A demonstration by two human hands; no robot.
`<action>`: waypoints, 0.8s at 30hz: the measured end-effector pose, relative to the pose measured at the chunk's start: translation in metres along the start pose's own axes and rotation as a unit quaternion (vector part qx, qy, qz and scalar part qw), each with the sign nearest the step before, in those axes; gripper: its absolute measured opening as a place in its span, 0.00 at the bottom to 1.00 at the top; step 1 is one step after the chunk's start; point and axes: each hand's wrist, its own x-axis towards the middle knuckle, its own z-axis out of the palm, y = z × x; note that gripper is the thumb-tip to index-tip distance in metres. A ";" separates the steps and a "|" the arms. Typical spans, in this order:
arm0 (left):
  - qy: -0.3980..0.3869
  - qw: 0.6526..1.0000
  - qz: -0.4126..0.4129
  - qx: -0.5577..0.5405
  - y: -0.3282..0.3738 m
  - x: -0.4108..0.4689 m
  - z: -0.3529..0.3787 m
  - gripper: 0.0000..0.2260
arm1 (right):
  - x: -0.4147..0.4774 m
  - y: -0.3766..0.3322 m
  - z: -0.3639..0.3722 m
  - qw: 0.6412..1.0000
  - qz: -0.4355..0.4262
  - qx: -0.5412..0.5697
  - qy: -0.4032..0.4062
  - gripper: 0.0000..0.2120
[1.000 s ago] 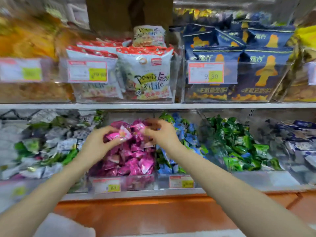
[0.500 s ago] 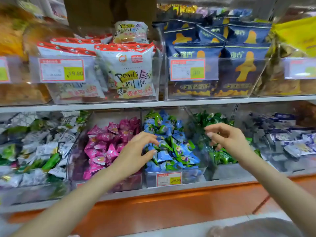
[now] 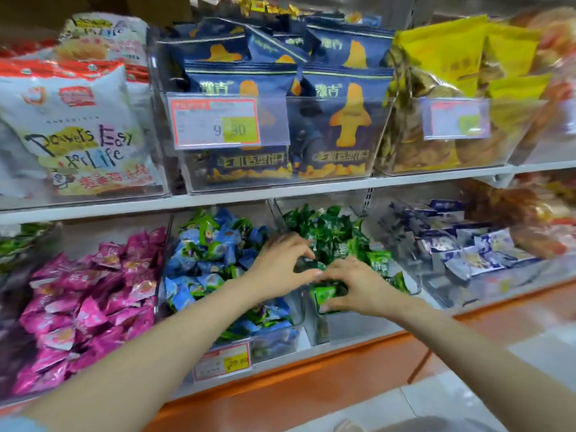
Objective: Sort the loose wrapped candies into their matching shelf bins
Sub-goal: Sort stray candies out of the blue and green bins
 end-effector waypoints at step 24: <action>0.019 0.997 0.028 -0.070 -0.023 -0.002 0.028 0.32 | 0.018 0.043 -0.009 0.969 -0.092 -0.229 0.001 0.15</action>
